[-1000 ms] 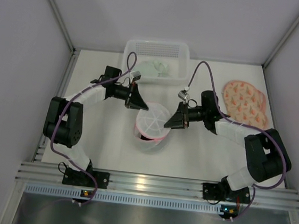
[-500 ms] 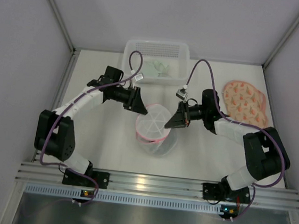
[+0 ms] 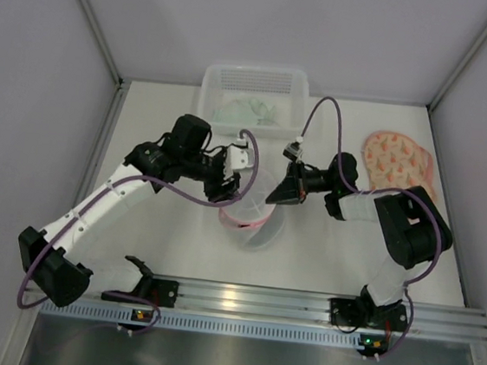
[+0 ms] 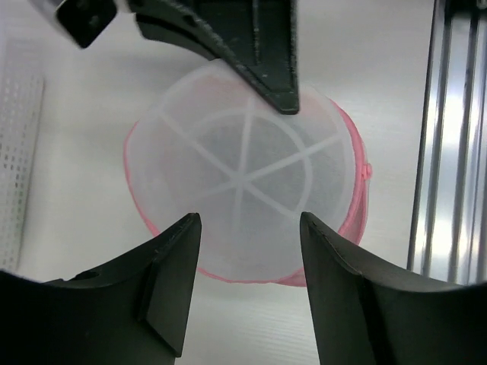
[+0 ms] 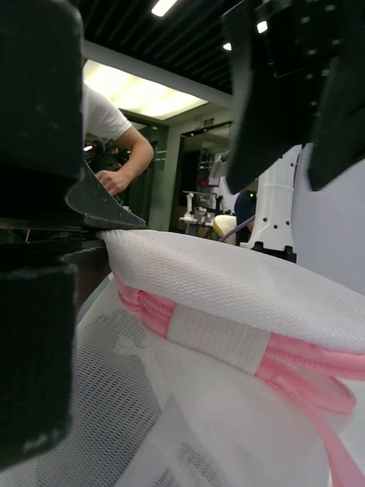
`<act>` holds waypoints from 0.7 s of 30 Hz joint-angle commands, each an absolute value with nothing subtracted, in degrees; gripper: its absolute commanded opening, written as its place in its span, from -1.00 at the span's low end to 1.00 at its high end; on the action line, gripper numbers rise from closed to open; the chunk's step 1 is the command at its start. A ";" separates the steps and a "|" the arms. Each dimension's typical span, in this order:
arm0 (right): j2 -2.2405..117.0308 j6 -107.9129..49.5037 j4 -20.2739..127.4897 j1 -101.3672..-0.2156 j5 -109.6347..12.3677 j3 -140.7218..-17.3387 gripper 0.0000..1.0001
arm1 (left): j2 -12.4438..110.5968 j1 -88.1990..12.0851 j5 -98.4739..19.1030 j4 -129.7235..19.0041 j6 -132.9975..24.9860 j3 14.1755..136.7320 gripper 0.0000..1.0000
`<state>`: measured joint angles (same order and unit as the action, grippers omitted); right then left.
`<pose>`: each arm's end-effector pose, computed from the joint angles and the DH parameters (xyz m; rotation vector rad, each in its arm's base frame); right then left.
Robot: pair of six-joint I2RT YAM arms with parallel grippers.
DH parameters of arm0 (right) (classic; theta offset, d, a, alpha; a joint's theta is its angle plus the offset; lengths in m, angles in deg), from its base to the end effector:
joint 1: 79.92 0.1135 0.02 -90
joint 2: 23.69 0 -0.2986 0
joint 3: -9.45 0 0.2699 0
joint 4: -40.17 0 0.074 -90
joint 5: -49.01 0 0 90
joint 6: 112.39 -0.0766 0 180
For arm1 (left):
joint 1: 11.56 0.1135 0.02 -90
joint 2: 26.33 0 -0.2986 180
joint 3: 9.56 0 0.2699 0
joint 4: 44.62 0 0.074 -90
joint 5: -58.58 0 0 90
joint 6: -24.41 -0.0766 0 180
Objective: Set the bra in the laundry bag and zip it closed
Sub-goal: Zip the zipper on the laundry bag.
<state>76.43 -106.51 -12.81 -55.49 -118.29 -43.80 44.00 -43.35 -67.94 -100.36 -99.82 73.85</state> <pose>0.2853 0.2117 0.2201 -0.4496 2.1484 2.2469 0.2157 -0.1873 0.3639 1.4743 1.6817 -0.7095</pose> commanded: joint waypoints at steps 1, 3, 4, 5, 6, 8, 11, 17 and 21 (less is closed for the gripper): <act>73.44 -100.82 -8.49 -55.75 -118.34 -42.69 -1.00 | 41.79 -50.21 -58.44 -104.48 -114.95 73.60 0.21; 69.86 -81.71 22.72 -55.84 -117.73 -44.43 -1.00 | 41.87 -57.41 -56.13 -105.45 -117.69 73.60 0.20; 68.79 -71.88 36.96 -55.84 -115.72 -46.53 -1.00 | 42.05 -59.44 -55.08 -106.67 -120.75 73.68 0.18; 68.25 -51.86 49.63 -55.75 -114.22 -51.94 -1.00 | 42.31 -63.37 -53.24 -107.20 -122.26 73.86 0.17; 67.81 -46.44 63.86 -55.49 -113.42 -53.65 -1.00 | 42.49 -65.24 -52.26 -107.47 -123.49 73.86 0.15; 67.28 -47.76 62.70 -55.13 -114.73 -53.33 -1.00 | 43.10 -69.80 -50.33 -108.52 -126.92 73.95 0.11; 66.75 -51.22 58.11 -55.40 -115.35 -52.44 -1.00 | 44.68 -75.71 -48.48 -112.03 -129.92 74.91 -0.01; 66.75 -50.43 59.16 -55.31 -115.96 -52.53 -1.00 | 49.16 -82.91 -47.07 -116.79 -131.24 75.62 -0.23; 66.23 -49.99 59.43 -54.70 -116.40 -52.00 -1.00 | 50.48 -83.89 -46.89 -116.61 -133.43 75.44 -0.20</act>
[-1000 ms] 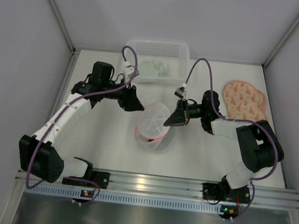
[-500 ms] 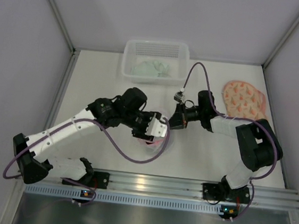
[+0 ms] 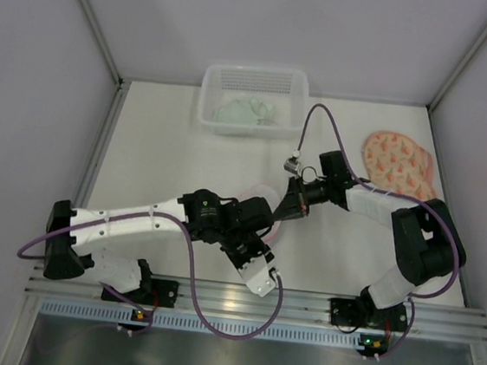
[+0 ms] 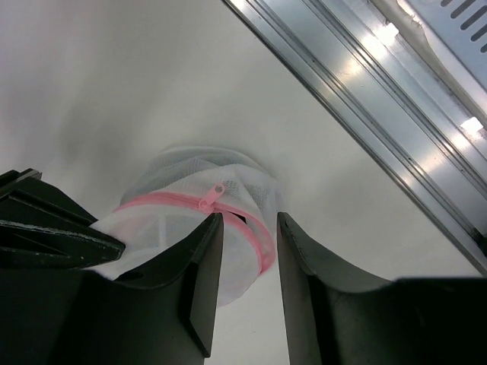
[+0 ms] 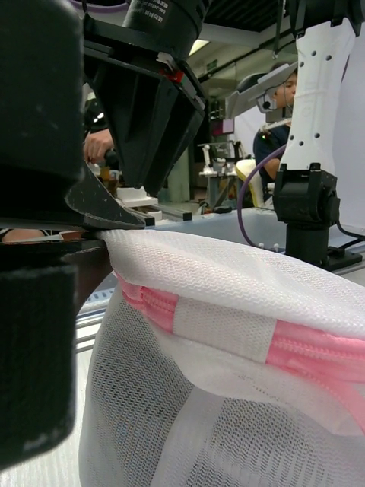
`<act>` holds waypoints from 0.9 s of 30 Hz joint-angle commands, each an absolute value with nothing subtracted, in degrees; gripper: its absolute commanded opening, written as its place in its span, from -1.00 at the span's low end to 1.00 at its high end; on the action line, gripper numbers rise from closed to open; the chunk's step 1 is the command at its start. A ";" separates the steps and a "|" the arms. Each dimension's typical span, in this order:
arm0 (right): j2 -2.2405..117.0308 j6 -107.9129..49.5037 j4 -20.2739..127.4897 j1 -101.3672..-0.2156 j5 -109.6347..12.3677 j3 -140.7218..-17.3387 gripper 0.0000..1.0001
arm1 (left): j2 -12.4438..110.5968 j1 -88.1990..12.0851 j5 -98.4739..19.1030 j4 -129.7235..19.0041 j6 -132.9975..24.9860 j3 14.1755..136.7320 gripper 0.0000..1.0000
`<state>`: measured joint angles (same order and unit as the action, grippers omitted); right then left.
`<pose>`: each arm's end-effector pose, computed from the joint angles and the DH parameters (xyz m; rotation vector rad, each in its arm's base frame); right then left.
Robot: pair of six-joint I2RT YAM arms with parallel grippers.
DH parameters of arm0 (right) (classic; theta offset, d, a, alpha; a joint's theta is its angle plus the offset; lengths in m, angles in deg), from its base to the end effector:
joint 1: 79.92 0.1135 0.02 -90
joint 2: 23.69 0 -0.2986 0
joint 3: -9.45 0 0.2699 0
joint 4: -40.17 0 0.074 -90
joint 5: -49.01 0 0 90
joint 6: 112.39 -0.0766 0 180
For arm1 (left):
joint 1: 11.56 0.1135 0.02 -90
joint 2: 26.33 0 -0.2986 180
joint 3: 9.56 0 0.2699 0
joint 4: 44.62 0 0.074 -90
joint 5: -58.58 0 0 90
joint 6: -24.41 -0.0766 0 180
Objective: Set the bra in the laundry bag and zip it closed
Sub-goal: Zip the zipper on the laundry bag.
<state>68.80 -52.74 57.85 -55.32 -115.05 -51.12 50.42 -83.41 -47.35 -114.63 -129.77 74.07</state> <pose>0.2636 0.2017 0.1967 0.5290 -2.3593 -1.9548 0.0692 -0.2786 0.3048 2.5029 0.9145 -0.4144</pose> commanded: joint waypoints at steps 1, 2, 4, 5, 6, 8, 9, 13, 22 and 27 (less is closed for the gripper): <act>66.31 -49.90 59.25 -54.52 -116.49 -52.00 -1.00 | 50.92 -83.98 -47.07 -116.61 -133.70 75.79 -0.19; 66.31 -49.81 59.34 -54.34 -116.58 -51.91 -1.00 | 51.88 -84.07 -47.16 -116.61 -134.05 76.40 -0.18; 66.58 -49.90 59.25 -54.08 -117.10 -52.00 -1.00 | 52.77 -84.24 -47.33 -116.61 -135.01 76.94 -0.15; 66.75 -49.90 59.25 -53.90 -117.28 -52.09 -1.00 | 53.73 -84.33 -47.51 -116.53 -135.45 77.11 -0.14; 67.01 -49.90 59.25 -53.73 -117.46 -52.17 -1.00 | 54.26 -84.33 -47.60 -116.44 -136.42 77.37 -0.12; 67.28 -49.99 59.25 -53.03 -117.81 -52.35 -1.00 | 55.75 -84.42 -48.12 -116.53 -137.39 77.55 -0.10; 67.28 -49.99 59.25 -52.59 -117.81 -52.35 -1.00 | 56.11 -84.51 -48.30 -116.53 -138.26 77.64 -0.10; 67.28 -50.16 59.25 -52.15 -117.81 -52.44 -1.00 | 58.74 -84.68 -48.21 -116.53 -140.38 77.73 -0.09; 67.46 -50.25 58.99 -51.88 -118.07 -52.35 -1.00 | 62.87 -84.68 -45.40 -115.21 -141.96 78.43 -0.14; 67.02 -50.25 58.73 -51.62 -117.90 -51.82 -1.00 | 64.37 -84.68 -43.21 -115.38 -142.66 79.49 -0.40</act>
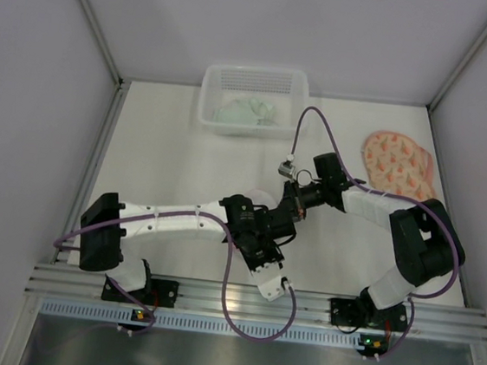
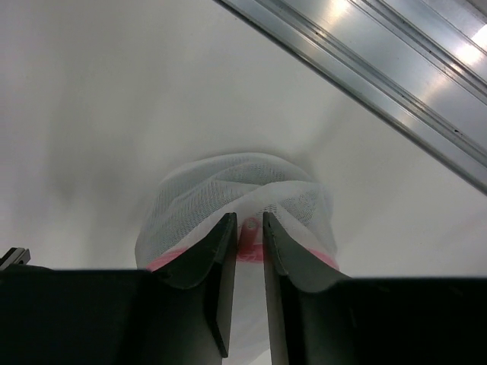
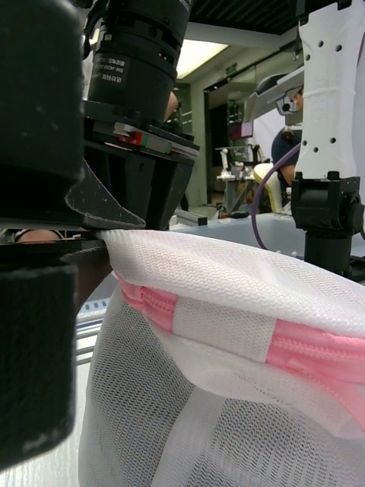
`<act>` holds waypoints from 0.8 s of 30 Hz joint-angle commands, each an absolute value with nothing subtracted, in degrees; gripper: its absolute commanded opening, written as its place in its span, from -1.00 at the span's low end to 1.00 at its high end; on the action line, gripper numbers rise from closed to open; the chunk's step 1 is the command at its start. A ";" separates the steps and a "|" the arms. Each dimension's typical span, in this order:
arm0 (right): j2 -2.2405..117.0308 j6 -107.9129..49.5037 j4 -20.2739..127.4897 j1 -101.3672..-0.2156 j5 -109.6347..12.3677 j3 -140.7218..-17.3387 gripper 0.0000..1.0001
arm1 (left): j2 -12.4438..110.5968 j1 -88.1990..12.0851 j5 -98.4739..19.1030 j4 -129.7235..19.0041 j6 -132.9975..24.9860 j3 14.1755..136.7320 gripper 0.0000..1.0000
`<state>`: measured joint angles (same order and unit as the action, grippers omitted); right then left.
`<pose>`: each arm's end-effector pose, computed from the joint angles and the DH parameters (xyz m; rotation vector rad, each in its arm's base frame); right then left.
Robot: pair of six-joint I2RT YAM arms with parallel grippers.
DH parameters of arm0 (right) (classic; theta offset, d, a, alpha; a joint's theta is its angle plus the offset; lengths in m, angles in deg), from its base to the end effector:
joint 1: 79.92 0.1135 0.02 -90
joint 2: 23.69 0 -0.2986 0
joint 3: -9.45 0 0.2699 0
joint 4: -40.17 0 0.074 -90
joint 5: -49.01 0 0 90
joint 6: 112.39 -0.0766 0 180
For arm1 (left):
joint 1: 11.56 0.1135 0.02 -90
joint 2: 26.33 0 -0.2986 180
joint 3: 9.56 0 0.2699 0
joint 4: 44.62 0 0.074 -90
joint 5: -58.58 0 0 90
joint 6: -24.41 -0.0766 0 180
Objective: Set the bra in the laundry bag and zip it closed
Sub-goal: Zip the zipper on the laundry bag.
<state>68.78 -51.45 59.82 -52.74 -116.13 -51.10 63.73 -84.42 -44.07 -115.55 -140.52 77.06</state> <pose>0.2510 0.2121 0.1958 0.5767 -2.3012 -1.9311 0.0812 -0.3201 0.2527 2.7497 0.7488 -0.3087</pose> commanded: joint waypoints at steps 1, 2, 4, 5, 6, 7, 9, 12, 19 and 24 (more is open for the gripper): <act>66.93 -50.43 58.64 -51.70 -117.98 -51.65 -1.00 | 64.46 -84.68 -42.16 -115.38 -142.75 79.40 -0.51; 66.93 -50.60 58.12 -51.62 -117.98 -51.47 -1.00 | 64.72 -84.68 -41.54 -115.30 -143.28 79.14 -0.55; 66.93 -51.21 57.50 -51.71 -118.07 -51.21 -1.00 | 64.81 -84.68 -39.87 -115.30 -143.20 79.05 -0.67; 67.10 -51.39 57.23 -51.62 -118.07 -51.21 -1.00 | 64.73 -84.60 -39.69 -115.47 -143.02 79.05 -0.71; 67.19 -51.39 57.14 -51.62 -118.16 -51.21 -1.00 | 64.46 -84.51 -39.77 -115.38 -142.93 78.96 -0.74; 67.19 -51.48 57.14 -51.70 -118.16 -51.30 -1.00 | 64.11 -84.51 -40.47 -115.47 -142.93 78.70 -0.80; 67.28 -51.39 57.23 -51.70 -118.34 -51.38 -1.00 | 62.89 -84.51 -41.44 -115.38 -142.84 78.34 -0.88; 67.37 -51.13 57.14 -51.88 -118.42 -51.56 -1.00 | 61.74 -84.68 -42.32 -115.56 -141.71 77.90 -1.00; 68.16 -49.55 58.81 -52.14 -118.95 -53.14 -1.00 | 58.84 -84.59 -44.43 -117.75 -138.71 76.41 -1.00; 68.51 -48.58 59.87 -52.67 -118.78 -53.23 -1.00 | 56.20 -84.59 -46.45 -119.51 -136.86 75.01 -1.00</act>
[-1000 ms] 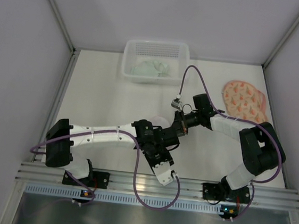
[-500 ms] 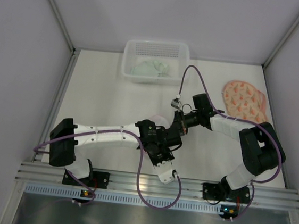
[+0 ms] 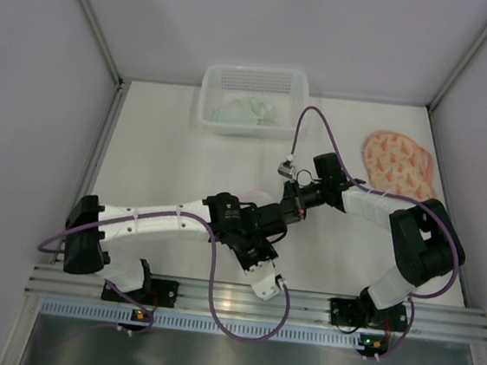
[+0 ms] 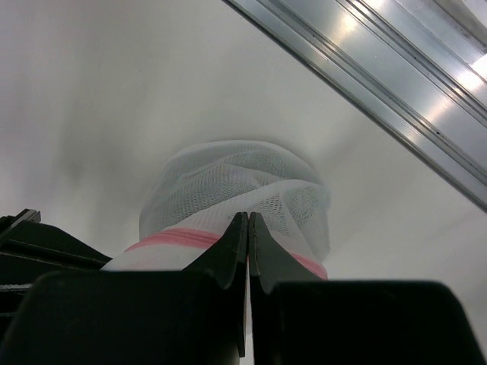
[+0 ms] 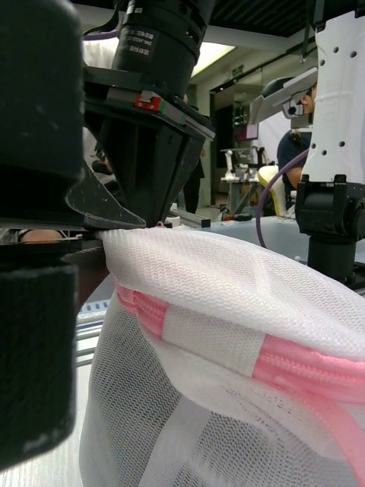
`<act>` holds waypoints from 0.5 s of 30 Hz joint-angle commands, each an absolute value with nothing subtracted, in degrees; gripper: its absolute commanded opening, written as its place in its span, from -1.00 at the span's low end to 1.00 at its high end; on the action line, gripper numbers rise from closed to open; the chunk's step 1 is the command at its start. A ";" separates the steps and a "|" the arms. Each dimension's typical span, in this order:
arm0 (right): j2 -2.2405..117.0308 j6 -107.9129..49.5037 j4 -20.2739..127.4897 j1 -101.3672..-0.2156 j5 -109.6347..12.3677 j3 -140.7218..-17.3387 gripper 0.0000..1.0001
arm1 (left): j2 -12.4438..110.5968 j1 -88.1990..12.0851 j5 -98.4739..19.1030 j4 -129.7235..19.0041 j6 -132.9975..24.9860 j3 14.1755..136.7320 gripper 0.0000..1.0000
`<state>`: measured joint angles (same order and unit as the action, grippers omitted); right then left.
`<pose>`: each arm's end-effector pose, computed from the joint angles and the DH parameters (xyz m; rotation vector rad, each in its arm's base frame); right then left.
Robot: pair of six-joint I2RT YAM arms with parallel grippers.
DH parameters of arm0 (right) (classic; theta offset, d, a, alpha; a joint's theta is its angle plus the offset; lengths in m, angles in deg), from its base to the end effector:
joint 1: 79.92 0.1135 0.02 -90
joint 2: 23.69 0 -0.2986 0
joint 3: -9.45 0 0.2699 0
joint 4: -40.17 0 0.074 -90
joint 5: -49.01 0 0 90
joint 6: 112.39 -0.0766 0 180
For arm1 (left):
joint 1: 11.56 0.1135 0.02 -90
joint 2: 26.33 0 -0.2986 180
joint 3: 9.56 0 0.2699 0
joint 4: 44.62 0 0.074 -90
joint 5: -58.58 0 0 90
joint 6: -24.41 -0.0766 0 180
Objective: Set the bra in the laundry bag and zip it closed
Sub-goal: Zip the zipper on the laundry bag.
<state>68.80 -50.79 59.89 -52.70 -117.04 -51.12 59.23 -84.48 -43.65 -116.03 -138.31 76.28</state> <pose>0.2501 0.2122 0.1966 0.5957 -2.2824 -1.9437 0.0770 -0.3058 0.2717 2.6878 0.7789 -0.3006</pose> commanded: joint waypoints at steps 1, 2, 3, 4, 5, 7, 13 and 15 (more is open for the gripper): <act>68.60 -48.58 59.78 -52.67 -118.78 -53.23 -1.00 | 55.76 -84.59 -46.28 -119.43 -136.86 74.57 -1.00; 68.43 -48.58 59.78 -52.76 -118.86 -53.23 -1.00 | 55.24 -84.68 -46.10 -119.43 -136.95 74.22 -1.00; 68.51 -48.58 59.78 -52.67 -118.86 -53.32 -1.00 | 55.23 -84.68 -45.93 -119.51 -136.95 73.52 -1.00; 68.60 -48.58 59.78 -52.76 -118.95 -53.49 -1.00 | 55.06 -84.60 -46.10 -120.21 -137.21 73.25 -1.00; 68.60 -48.67 59.78 -52.85 -119.04 -53.58 -1.00 | 55.06 -84.59 -46.36 -120.57 -137.22 73.07 -1.00; 69.21 -48.41 60.39 -53.11 -119.39 -54.54 -1.00 | 54.79 -84.60 -47.77 -121.27 -136.78 72.54 -1.00; 74.13 -35.51 78.47 -55.13 -119.22 -64.64 -1.00 | 52.95 -85.30 -51.99 -121.80 -134.67 69.03 -1.00; 75.27 -30.77 83.40 -55.31 -115.64 -69.28 -1.00 | 52.95 -85.30 -51.38 -121.71 -134.05 69.03 -1.00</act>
<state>73.81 -41.26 74.14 -53.50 -118.25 -61.33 54.97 -84.46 -45.86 -116.62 -136.19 70.22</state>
